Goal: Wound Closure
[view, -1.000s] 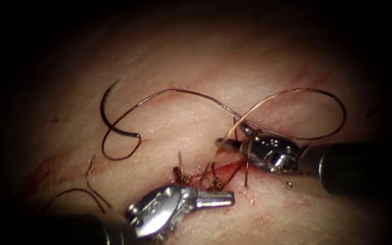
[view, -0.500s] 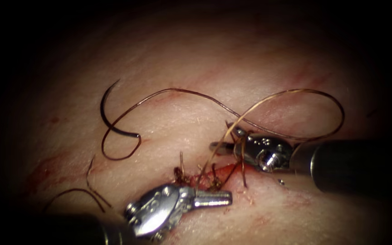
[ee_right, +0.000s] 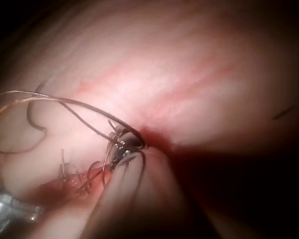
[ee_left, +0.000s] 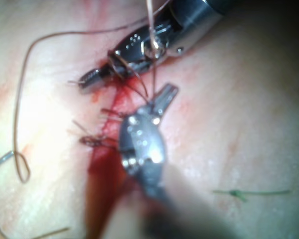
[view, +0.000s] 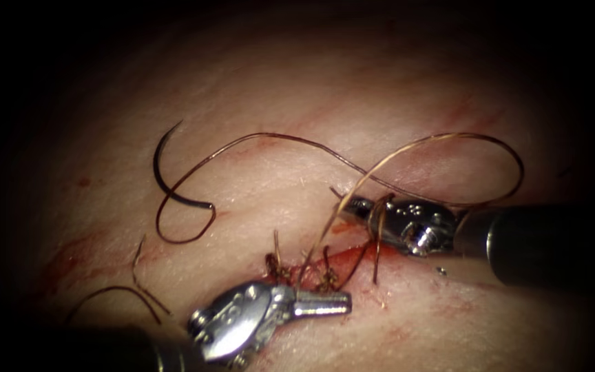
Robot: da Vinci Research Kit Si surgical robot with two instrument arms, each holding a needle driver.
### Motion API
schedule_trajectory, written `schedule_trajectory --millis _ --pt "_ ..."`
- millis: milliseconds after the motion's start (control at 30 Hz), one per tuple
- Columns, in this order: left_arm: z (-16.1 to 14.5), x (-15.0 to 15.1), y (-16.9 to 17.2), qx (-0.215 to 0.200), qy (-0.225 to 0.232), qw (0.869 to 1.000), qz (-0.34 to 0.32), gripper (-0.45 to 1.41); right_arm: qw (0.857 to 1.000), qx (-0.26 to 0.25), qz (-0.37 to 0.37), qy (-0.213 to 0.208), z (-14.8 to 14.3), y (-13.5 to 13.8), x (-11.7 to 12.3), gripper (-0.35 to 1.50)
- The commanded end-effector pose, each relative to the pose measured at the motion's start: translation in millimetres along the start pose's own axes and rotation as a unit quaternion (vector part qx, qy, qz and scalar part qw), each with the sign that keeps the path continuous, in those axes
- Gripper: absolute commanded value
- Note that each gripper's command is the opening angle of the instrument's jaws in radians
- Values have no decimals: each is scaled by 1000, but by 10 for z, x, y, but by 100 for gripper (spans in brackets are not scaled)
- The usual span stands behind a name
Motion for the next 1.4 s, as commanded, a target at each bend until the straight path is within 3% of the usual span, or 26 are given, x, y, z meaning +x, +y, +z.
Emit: schedule_trajectory --millis 33,200,300,433,667,700,767,833,1067,1400 --pt "2 -9 -7 8 1 1000 1 -45 1000 3 -10 19 -9 -14 12 -35" --pt "-11 -4 -27 21 2 1000 3 -45 999 9 -21 38 -43 -38 31 -35" --pt "-19 -1 -35 27 3 1000 2 -45 997 23 -29 63 -49 -47 33 -35" --pt "-26 -2 -38 30 2 1000 3 -45 996 29 -47 76 -46 -41 33 -35" --pt "-23 -17 -27 35 1 999 9 -45 998 3 -41 55 -28 -23 20 -35" --pt "-21 -20 -25 36 1 999 11 -45 998 -4 -37 59 -27 -23 20 0" --pt "-18 -26 -20 34 0 999 13 -45 997 -19 -22 69 -25 -21 21 101" --pt "-12 -31 -14 30 -1 999 9 -45 997 -20 -5 73 -23 -20 19 128" --pt "10 -29 5 16 0 1000 6 -45 997 17 56 46 -21 0 10 146" --pt "16 -19 10 13 1 1000 2 -45 982 129 134 19 -9 32 -7 138"
